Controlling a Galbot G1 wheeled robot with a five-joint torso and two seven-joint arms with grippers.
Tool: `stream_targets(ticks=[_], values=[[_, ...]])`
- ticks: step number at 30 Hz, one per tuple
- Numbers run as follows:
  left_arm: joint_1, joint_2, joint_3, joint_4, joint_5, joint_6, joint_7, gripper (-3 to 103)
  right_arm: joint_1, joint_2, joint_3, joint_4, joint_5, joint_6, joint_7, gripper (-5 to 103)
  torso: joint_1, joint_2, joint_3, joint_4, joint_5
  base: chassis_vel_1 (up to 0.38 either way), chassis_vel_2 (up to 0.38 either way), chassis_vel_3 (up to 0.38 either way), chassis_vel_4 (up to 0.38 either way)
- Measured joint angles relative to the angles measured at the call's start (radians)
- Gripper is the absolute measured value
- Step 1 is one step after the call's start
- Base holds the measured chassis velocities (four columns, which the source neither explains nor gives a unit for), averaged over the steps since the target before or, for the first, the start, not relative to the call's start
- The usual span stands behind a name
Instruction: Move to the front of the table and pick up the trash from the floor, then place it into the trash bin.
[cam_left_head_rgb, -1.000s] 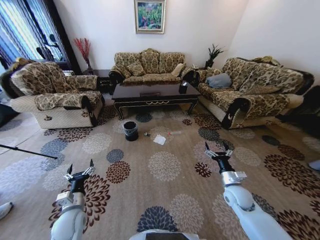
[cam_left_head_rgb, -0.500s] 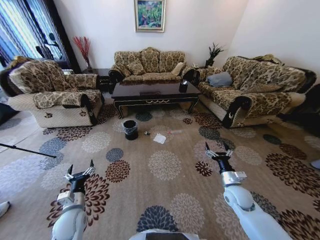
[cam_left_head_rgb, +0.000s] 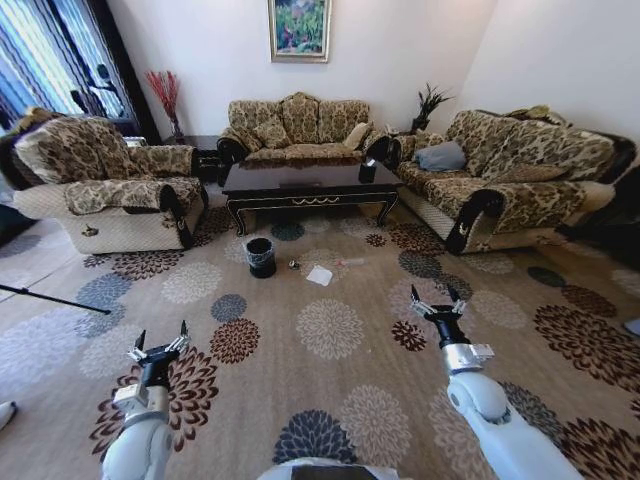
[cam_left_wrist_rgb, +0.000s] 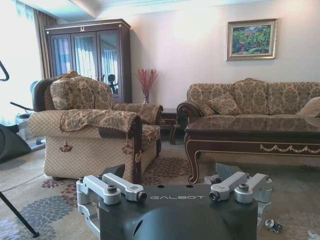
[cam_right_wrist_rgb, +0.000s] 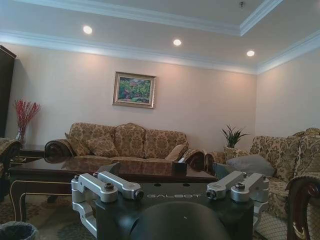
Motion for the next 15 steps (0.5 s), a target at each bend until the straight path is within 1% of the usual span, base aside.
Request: stream_targets(ticks=[3,4,8,13,15], values=[[0.003,0.000,-0.001,-0.003,-0.005,0.001,0.000,100,0.000,0.000,0.000,0.000,0.000,0.000,0.001,100,-0.007,-0.017,-0.009,0.0001,0.0000,0.000,0.000,0.000,0.000],[0.003,0.000,-0.001,-0.003,-0.005,0.001,0.000,100,0.000,0.000,0.000,0.000,0.000,0.000,0.001,100,-0.007,-0.017,-0.009,0.0001,0.0000,0.000,0.000,0.000,0.000],[0.004,0.001,-0.003,-0.003,-0.005,0.001,0.000,100,0.000,0.003,0.000,0.000,0.000,0.002,0.001,100,-0.019,-0.042,-0.023,0.0000,0.0000,0.000,0.000,0.000,0.000],[0.005,0.001,-0.003,-0.003,-0.005,0.001,0.000,100,-0.002,0.005,0.000,0.000,0.000,0.004,0.000,100,-0.026,-0.057,-0.031,0.0000,0.0000,0.000,0.000,0.000,0.000],[0.006,-0.001,-0.003,-0.003,-0.003,0.000,0.001,100,-0.004,0.006,0.001,0.000,0.000,0.007,-0.004,100,-0.033,-0.075,-0.041,0.0001,0.0000,0.000,0.000,0.000,0.000]])
